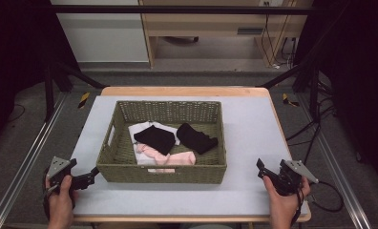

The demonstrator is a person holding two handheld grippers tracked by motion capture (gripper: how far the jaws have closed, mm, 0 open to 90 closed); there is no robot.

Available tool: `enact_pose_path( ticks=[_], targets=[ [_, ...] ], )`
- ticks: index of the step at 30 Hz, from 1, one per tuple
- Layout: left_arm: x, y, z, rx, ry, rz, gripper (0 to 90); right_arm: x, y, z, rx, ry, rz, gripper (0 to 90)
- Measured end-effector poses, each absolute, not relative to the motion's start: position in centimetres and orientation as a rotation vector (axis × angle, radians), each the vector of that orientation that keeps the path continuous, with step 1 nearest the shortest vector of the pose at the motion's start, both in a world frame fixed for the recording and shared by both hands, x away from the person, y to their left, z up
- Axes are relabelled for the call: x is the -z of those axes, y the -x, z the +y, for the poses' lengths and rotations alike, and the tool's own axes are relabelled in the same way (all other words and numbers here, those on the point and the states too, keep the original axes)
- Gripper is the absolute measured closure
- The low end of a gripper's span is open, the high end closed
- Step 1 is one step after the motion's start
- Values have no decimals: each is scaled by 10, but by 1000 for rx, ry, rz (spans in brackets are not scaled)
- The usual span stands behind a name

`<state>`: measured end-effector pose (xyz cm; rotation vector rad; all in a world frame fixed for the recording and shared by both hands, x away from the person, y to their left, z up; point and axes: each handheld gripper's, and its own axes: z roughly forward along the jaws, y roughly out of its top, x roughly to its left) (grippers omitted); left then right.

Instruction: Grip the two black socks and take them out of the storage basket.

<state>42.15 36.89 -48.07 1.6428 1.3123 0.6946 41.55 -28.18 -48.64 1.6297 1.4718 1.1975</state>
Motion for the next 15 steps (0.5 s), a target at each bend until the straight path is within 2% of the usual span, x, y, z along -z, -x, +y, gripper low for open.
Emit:
enact_pose_path(
  ticks=[4, 5, 11, 15],
  targets=[
    [481, -422, 368, -699, -1653, 1319, 0, 486, -410, -278, -1240, -1562, 1453, 362],
    [481, -423, 367, -698, -1656, 1324, 0, 485, -409, -277, -1242, -1555, 1449, 379],
    [481, -422, 366, -718, -1656, 1327, 0, 472, -412, -265, -1299, -1532, 1357, 405],
    [481, -423, 367, -720, -1647, 1359, 9, 450, -414, -254, -1386, -1493, 1311, 363]
  ],
)
